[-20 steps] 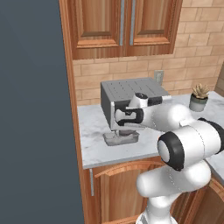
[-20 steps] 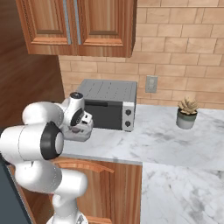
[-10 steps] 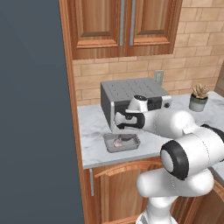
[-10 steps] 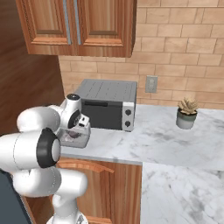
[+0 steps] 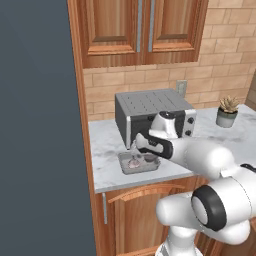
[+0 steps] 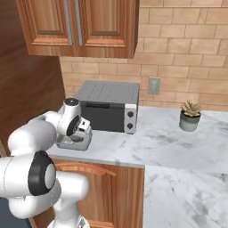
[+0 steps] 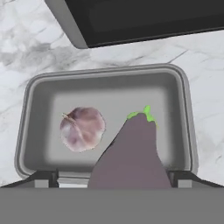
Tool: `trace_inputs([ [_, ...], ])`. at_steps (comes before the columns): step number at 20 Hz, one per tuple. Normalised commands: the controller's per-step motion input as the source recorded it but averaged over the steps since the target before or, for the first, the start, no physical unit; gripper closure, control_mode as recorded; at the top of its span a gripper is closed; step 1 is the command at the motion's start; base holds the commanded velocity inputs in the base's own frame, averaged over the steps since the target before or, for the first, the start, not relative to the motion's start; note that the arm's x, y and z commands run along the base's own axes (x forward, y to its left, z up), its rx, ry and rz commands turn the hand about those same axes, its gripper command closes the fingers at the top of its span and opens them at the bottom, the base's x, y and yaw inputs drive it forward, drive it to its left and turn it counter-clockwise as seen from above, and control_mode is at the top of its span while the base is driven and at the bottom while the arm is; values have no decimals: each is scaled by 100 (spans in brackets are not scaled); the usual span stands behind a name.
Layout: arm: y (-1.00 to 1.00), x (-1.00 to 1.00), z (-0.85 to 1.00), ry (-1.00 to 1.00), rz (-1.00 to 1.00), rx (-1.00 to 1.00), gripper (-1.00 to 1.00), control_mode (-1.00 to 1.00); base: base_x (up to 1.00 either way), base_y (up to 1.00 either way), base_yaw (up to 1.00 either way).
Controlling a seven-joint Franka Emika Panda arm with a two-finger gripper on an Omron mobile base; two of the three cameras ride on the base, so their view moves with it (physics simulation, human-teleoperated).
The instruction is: Take the garlic and eggplant out of the freezer and place them in the tupperware container on the counter. Then put the tupperware containing the vegetables back in the freezer.
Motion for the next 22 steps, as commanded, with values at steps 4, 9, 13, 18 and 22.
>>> trace_inputs([
  [4,-24,0,44,0,-5,0,-100,-100,0,0,0],
  [9,10,16,9,9,0,4,-100,-100,0,0,0],
  [13,52,46,-13,15,0,0,-100,-100,0,0,0],
  [18,56,29,-24,0,0,-12,-100,-100,0,0,0],
  [22,6,-34,0,-23,-4,-27,-100,-100,0,0,0],
])
